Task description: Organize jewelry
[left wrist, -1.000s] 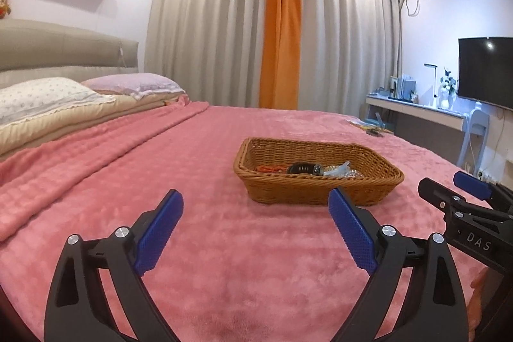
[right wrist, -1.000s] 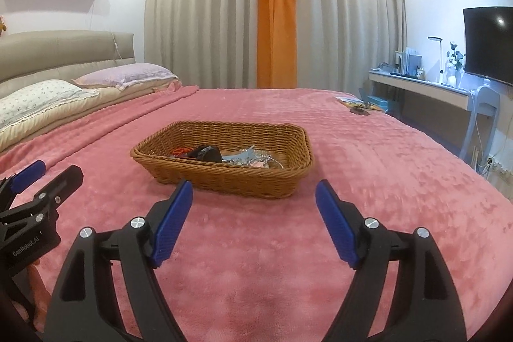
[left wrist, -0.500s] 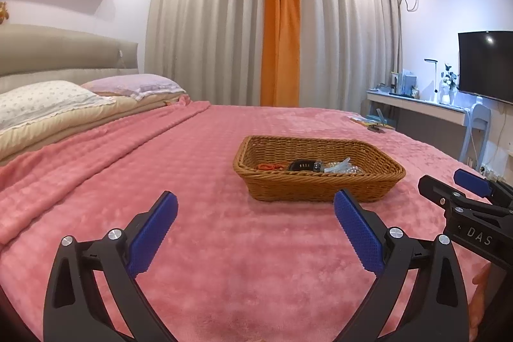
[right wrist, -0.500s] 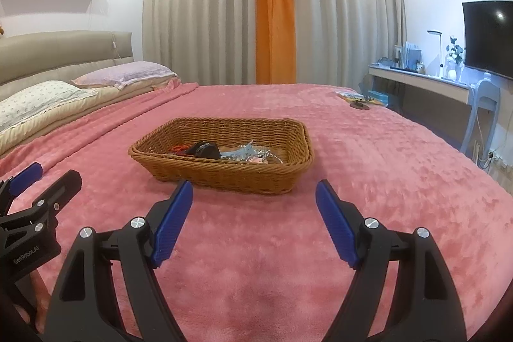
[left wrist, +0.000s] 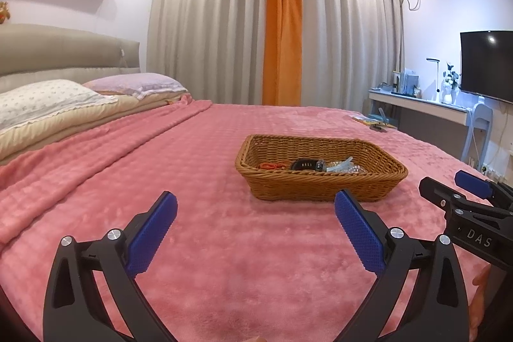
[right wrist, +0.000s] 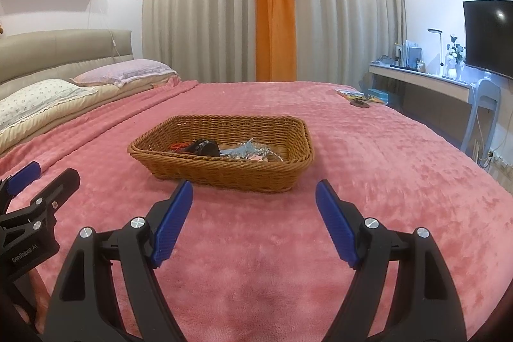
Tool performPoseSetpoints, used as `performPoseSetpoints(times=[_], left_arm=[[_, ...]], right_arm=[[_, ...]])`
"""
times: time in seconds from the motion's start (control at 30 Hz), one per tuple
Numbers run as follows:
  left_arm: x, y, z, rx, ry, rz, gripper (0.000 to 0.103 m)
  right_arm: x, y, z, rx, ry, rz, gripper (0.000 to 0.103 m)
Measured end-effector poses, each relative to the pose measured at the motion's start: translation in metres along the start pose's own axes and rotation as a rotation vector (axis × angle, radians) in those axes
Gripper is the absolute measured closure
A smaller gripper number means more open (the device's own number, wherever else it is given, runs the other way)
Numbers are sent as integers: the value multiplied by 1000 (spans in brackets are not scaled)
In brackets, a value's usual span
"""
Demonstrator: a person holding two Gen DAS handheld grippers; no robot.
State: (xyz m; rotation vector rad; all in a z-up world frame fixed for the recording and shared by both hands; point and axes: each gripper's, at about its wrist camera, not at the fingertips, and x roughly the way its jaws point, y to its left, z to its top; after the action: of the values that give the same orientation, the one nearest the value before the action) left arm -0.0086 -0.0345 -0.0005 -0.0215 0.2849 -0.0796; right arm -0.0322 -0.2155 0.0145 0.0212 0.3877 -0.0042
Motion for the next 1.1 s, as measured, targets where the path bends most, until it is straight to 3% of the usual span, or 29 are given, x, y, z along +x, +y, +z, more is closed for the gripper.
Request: performPoseSetpoints(times=[1.1], left_arm=[[1,4,0,-16,15,8,8]], right_arm=[[1,4,-3,-10,7,-10,25]])
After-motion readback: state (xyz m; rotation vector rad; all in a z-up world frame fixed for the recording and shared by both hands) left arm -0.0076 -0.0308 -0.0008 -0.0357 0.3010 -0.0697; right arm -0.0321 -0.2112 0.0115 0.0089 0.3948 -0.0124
